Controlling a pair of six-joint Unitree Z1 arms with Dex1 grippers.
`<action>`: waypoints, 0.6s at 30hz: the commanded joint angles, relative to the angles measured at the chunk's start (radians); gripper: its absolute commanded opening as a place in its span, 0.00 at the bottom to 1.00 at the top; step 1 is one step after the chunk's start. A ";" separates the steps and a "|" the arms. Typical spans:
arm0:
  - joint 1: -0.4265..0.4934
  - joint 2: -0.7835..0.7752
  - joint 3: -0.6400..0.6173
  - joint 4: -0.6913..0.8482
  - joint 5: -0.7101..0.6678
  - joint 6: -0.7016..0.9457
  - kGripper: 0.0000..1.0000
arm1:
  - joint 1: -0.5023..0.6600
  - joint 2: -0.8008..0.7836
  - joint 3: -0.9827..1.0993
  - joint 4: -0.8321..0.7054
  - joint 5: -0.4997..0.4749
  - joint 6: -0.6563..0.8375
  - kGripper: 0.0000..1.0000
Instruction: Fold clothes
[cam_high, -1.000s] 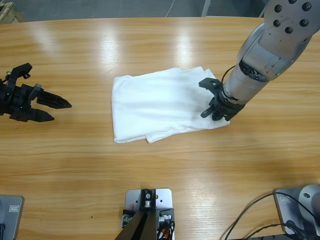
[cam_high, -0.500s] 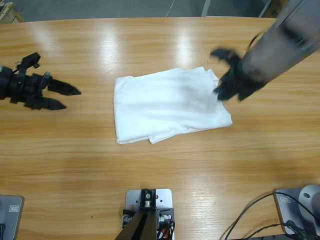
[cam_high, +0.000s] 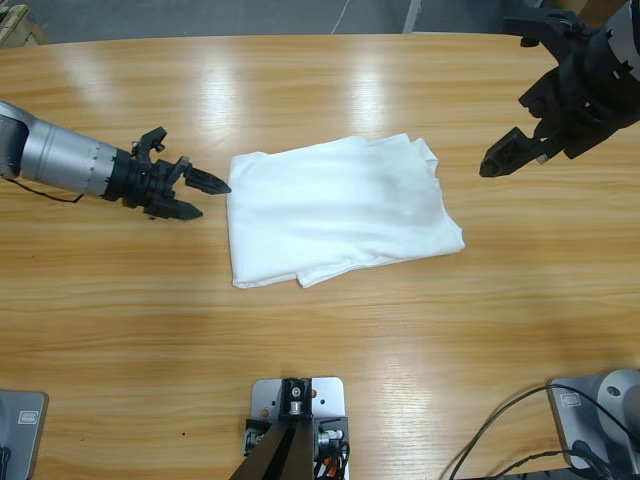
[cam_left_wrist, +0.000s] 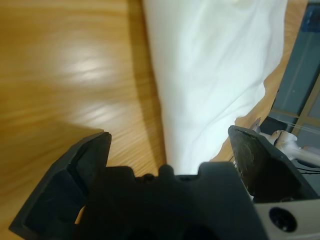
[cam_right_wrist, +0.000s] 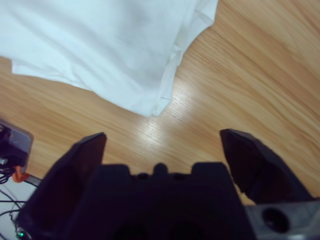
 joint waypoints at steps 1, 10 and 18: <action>-0.073 0.105 -0.012 -0.050 -0.008 -0.046 0.94 | -0.020 0.030 0.030 0.012 -0.030 -0.002 1.00; -0.224 0.107 -0.030 -0.072 0.119 -0.164 0.94 | -0.023 0.027 0.044 0.008 -0.049 -0.005 1.00; -0.226 0.116 -0.052 -0.070 0.178 -0.214 0.62 | -0.043 -0.004 0.075 0.009 -0.070 -0.018 1.00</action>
